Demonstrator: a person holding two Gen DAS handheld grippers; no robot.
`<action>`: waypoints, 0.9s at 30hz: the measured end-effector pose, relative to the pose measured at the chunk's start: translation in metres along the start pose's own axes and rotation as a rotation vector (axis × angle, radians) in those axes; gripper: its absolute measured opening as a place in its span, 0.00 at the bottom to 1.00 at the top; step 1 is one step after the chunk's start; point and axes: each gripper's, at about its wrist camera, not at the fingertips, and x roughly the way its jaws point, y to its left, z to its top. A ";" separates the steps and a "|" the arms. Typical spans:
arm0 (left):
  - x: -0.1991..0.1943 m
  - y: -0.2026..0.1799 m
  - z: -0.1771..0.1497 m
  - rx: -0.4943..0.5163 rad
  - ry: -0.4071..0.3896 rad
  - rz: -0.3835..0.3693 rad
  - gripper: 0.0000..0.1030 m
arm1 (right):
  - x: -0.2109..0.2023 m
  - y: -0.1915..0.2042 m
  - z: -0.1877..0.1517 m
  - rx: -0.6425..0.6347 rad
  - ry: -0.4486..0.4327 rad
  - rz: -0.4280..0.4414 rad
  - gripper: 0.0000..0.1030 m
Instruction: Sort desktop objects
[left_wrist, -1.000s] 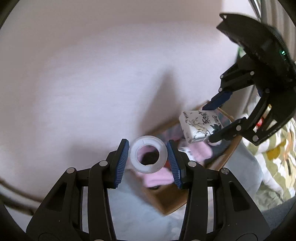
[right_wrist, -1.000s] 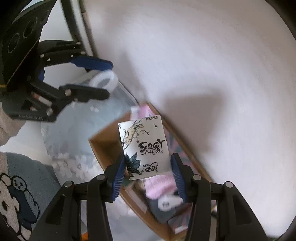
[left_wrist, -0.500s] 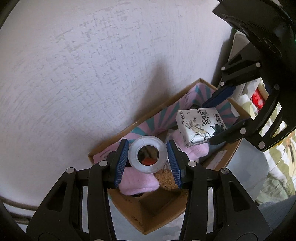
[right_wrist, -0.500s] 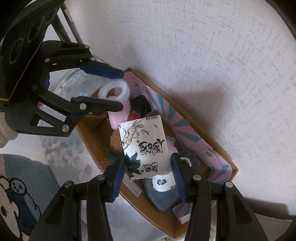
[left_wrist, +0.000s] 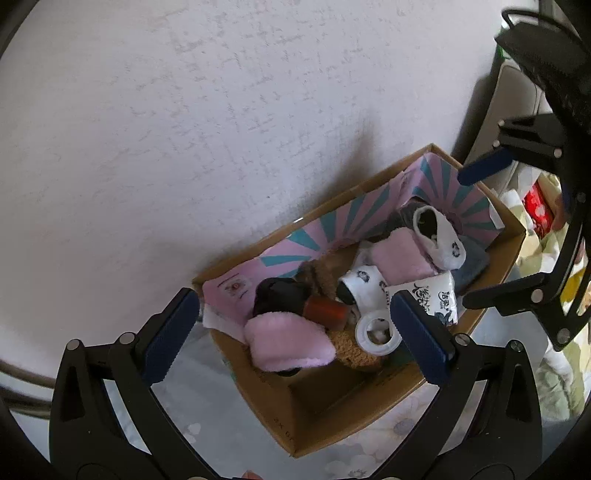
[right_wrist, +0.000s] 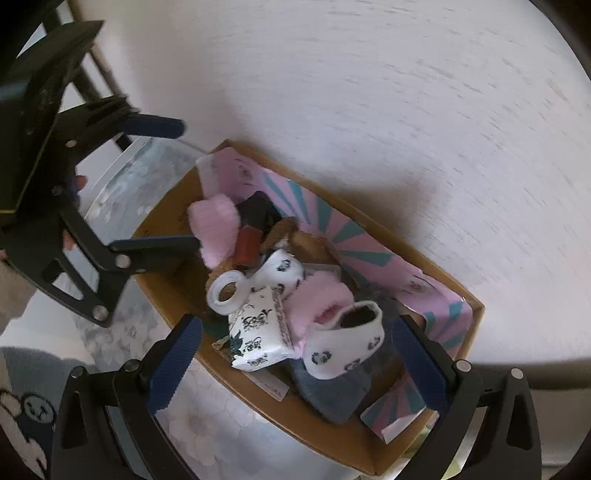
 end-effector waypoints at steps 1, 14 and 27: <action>-0.009 0.005 0.000 -0.002 -0.002 0.002 1.00 | 0.003 0.000 -0.002 0.011 0.000 -0.003 0.99; -0.099 0.037 -0.006 -0.150 -0.054 0.054 1.00 | -0.035 0.019 -0.003 0.188 -0.051 -0.145 0.99; -0.210 0.071 -0.053 -0.449 -0.205 0.242 1.00 | -0.115 0.091 -0.024 0.443 -0.266 -0.325 1.00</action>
